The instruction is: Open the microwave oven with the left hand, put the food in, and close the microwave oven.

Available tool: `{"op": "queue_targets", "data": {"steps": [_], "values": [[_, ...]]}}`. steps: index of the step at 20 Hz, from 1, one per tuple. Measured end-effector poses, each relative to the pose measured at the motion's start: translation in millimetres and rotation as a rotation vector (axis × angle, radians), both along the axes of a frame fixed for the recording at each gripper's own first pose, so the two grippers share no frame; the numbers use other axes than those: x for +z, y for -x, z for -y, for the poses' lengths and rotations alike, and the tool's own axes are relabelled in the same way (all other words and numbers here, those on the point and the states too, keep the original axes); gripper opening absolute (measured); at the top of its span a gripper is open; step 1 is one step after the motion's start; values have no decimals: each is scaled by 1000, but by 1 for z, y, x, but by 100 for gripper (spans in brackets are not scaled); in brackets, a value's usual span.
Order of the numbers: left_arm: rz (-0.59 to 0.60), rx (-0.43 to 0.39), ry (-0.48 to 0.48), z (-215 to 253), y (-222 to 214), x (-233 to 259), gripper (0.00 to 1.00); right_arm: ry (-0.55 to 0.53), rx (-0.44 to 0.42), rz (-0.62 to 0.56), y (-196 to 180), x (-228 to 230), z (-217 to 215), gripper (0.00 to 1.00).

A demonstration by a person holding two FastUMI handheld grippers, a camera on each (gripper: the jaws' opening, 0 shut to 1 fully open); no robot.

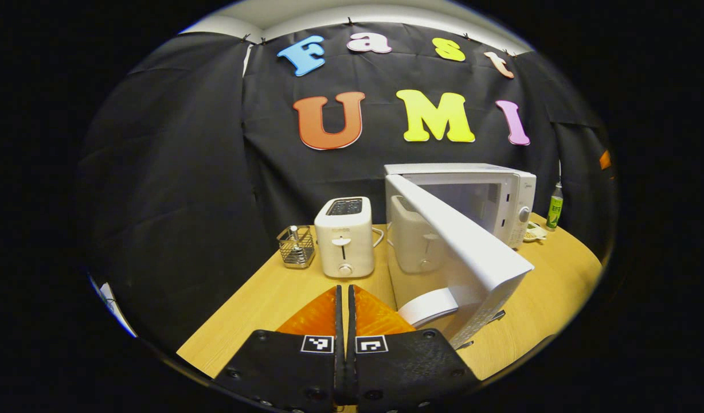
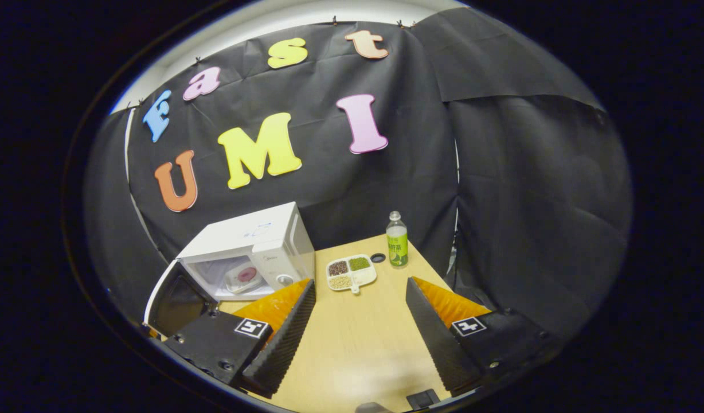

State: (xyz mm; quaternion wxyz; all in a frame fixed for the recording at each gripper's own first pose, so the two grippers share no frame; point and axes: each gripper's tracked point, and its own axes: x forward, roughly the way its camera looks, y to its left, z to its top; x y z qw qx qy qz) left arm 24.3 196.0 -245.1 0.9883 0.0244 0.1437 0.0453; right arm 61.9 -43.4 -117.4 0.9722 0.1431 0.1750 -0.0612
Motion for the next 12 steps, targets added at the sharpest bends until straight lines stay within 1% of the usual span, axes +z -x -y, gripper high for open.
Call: {"op": "queue_targets", "data": {"steps": [1,5,6,12], "values": [[1,-21,-6,11,-2,1,0,-3,3,1,0,1,1,92],[4,-113,-19,56,-13,3,0,1,8,-12,1,-4,4,92],[4,-138,-22,68,-14,4,0,1,8,-12,1,-4,5,100],[27,-263,12,139,-30,14,0,7,5,-16,6,-4,16,100]]}}
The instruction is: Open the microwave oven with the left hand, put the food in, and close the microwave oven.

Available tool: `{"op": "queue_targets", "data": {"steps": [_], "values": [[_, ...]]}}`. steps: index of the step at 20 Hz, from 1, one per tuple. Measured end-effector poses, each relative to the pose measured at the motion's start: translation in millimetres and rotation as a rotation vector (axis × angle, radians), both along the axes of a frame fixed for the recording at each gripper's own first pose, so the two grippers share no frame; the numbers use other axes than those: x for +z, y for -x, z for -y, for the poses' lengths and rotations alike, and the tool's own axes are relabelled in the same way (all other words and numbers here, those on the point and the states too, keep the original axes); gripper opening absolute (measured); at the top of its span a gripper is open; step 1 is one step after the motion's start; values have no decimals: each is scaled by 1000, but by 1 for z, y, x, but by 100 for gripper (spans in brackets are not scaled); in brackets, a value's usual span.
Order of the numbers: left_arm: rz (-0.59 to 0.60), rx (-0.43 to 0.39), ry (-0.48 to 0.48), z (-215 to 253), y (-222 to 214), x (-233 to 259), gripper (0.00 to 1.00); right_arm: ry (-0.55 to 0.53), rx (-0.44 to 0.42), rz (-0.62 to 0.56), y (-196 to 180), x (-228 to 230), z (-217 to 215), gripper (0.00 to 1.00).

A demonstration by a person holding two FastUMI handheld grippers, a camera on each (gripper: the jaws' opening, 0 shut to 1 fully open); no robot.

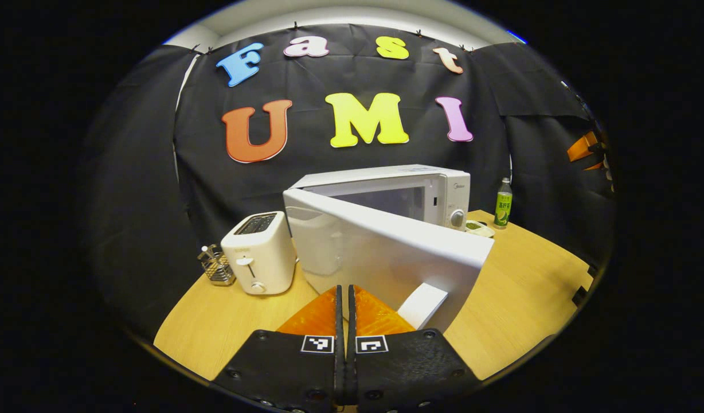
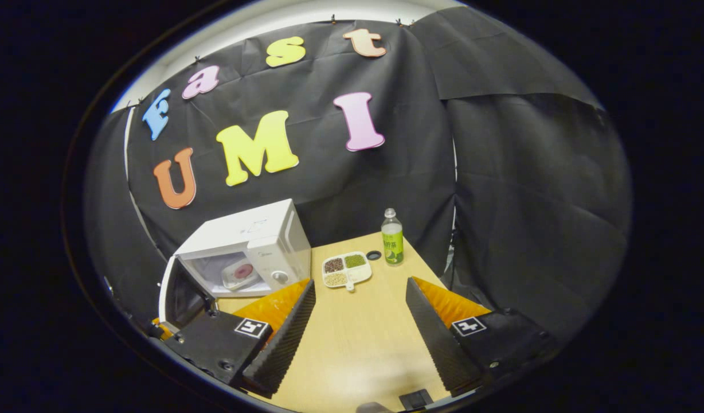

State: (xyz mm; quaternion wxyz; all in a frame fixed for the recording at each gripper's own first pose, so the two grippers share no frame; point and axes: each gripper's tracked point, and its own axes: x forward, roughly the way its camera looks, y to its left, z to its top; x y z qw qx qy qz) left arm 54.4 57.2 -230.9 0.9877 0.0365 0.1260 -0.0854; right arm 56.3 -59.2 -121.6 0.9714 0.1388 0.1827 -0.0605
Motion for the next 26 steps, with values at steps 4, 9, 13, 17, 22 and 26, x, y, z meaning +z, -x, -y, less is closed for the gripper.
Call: {"op": "queue_targets", "data": {"steps": [4,9,13,17,22,26], "values": [[-12,-58,21,38,-18,-2,0,1,-5,-19,5,-6,7,100],[-13,-110,29,71,-42,0,0,26,-21,-21,12,-2,22,100],[-12,-137,37,93,-64,-3,0,44,-50,-17,15,4,39,100],[-17,-162,46,115,-80,-6,0,51,-76,-24,13,3,53,92],[-10,-181,46,134,-101,-3,0,49,-84,-32,11,4,60,100],[-12,-181,57,144,-119,-3,0,59,-89,-30,11,10,65,100]]}}
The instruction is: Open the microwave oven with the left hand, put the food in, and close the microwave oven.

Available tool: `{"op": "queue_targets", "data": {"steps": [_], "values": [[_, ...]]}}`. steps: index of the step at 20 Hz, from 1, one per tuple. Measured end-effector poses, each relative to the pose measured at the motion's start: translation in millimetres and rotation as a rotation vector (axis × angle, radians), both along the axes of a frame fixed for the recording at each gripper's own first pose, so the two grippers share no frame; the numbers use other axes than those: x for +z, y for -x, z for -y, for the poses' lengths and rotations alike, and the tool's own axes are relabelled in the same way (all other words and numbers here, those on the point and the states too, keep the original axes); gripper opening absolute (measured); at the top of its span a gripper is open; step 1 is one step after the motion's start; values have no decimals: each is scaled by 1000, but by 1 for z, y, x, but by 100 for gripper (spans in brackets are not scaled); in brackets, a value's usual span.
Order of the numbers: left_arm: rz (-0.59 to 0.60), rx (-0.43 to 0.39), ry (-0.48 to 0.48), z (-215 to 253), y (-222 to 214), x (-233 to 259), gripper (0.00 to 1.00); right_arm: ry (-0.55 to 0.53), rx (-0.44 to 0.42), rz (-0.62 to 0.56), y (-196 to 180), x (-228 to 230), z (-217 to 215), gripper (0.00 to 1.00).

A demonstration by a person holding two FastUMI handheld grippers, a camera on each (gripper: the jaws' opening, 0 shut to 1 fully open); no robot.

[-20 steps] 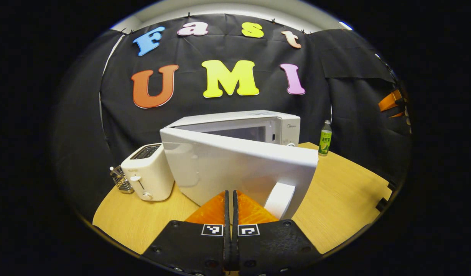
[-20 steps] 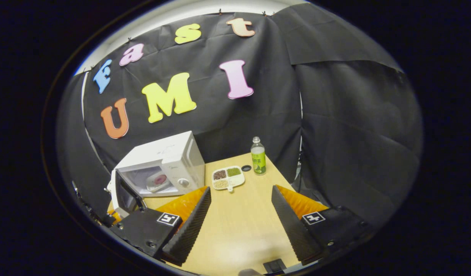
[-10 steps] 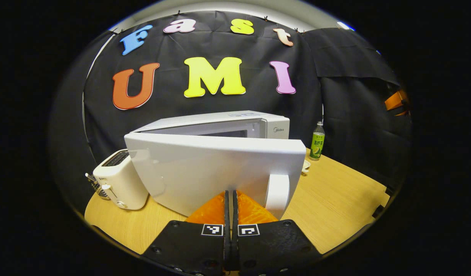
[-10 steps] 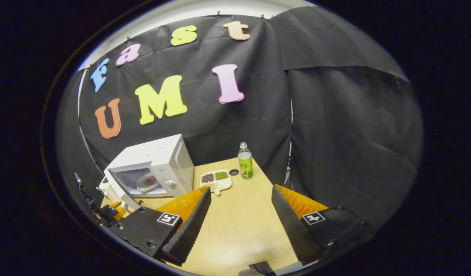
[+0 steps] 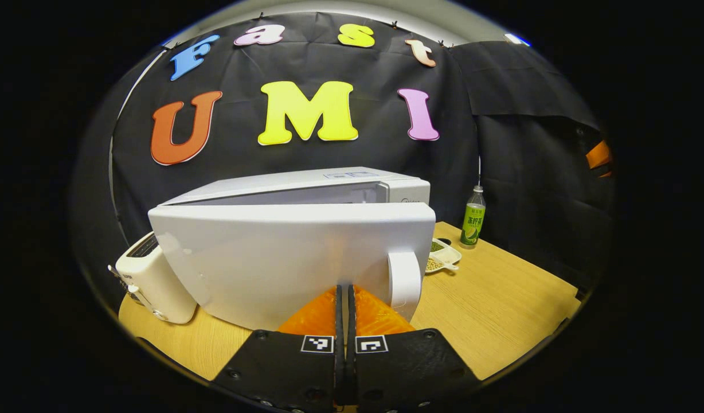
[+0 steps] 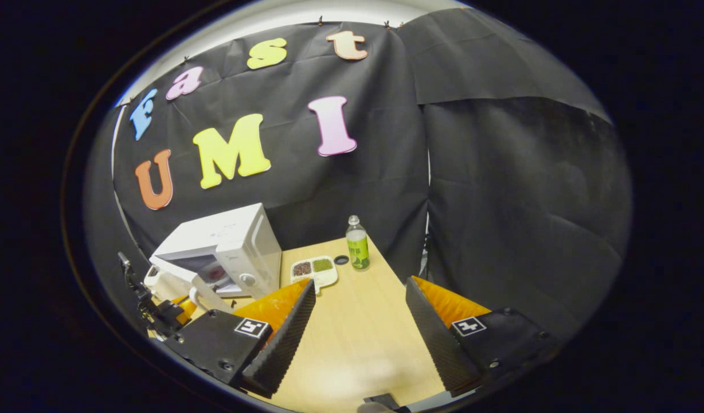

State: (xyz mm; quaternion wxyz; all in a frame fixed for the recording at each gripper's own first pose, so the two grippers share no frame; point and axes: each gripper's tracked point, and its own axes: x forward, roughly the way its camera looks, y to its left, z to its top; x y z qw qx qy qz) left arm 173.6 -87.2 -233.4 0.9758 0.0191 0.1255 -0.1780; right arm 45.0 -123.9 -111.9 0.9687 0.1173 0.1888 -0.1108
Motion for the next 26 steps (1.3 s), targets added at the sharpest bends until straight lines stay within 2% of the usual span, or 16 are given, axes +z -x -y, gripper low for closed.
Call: {"op": "queue_targets", "data": {"steps": [5,6,12,13,16,17,21,22,23,25,26], "values": [[-4,3,17,15,-25,-2,0,2,-13,-11,0,-3,3,100],[-3,5,18,17,-31,-2,0,2,-17,-18,0,-6,4,92],[-8,22,23,29,-65,-5,0,6,-14,-46,-10,-11,7,92],[-9,28,21,30,-70,-6,0,5,-9,-51,-13,-12,8,100],[-17,46,19,35,-74,-7,0,4,13,-49,-25,-9,6,100],[-14,47,18,36,-75,-7,0,5,20,-44,-29,-7,5,92],[-16,60,29,36,-80,-9,0,21,45,-40,-38,-4,3,92],[-7,59,38,39,-87,-8,0,25,52,-38,-39,-3,1,100],[-69,66,39,38,-86,-16,0,24,59,-40,-40,-3,0,92],[-52,73,58,37,-87,-15,0,24,68,-38,-41,-1,-5,92],[-85,78,43,37,-84,-23,0,21,78,-40,-43,-2,-8,92]]}}
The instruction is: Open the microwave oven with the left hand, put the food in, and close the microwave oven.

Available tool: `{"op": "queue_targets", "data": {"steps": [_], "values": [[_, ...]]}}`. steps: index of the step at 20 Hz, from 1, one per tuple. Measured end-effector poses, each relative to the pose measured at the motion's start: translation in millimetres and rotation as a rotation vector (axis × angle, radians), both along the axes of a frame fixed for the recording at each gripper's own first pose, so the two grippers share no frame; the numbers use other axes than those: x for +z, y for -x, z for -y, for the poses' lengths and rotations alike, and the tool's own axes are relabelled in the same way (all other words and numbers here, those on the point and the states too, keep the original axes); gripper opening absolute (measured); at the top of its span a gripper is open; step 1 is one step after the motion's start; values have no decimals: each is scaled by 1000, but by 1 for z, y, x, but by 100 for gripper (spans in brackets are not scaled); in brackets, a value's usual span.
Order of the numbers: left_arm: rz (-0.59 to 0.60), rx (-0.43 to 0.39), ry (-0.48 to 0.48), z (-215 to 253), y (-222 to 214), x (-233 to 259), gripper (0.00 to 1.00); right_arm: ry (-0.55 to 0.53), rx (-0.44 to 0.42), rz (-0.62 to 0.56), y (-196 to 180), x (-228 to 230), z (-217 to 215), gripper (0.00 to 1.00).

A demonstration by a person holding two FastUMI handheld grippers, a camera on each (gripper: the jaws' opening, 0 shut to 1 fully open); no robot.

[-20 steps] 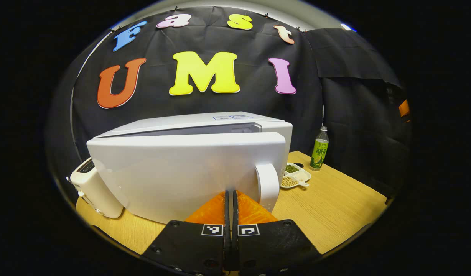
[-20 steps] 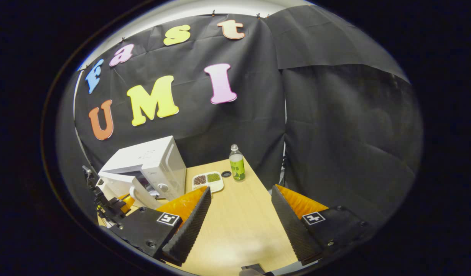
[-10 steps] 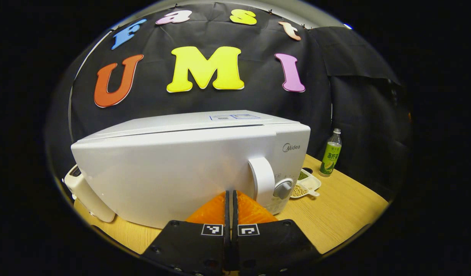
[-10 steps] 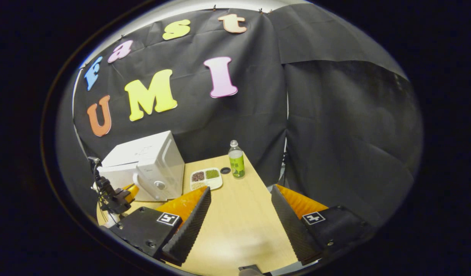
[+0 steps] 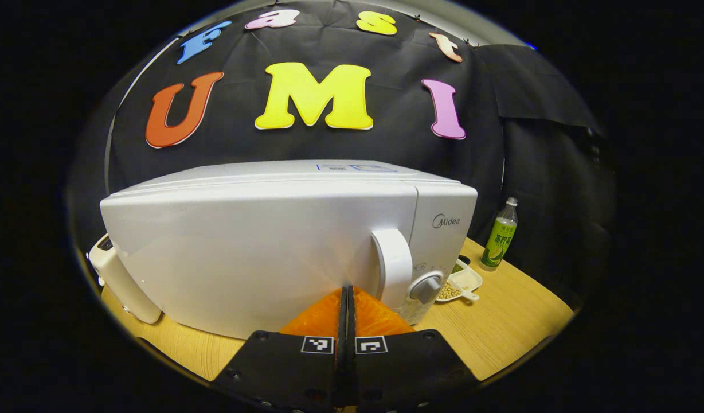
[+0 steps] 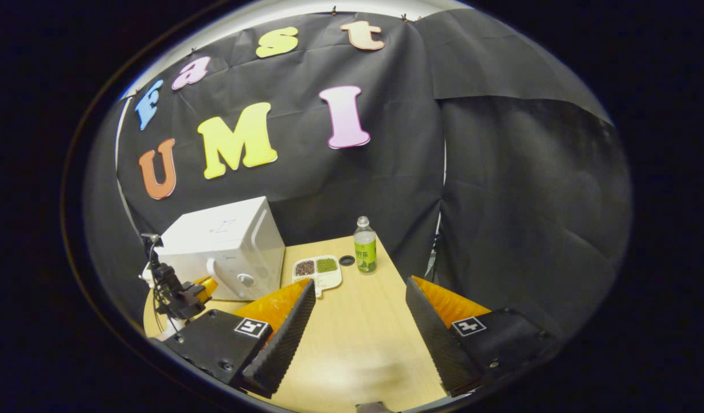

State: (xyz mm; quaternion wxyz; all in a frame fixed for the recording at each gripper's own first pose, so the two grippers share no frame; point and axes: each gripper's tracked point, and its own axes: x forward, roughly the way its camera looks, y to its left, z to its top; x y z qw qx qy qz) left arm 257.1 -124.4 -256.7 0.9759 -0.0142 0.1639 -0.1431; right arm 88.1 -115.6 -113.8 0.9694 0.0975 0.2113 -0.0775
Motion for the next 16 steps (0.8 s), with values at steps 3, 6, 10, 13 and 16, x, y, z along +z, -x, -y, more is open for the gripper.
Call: {"op": "queue_targets", "data": {"steps": [3,6,10,13,16], "values": [[30,-8,2,1,7,13,0,14,28,17,-2,9,-10,100],[62,-2,-16,-6,16,22,0,12,40,27,2,12,-18,92],[56,32,-78,-28,35,19,45,19,53,29,11,11,-24,100],[60,41,-51,-37,47,22,96,18,65,32,19,10,-33,100],[58,90,-54,-53,67,29,97,25,85,42,27,13,-44,92]]}}
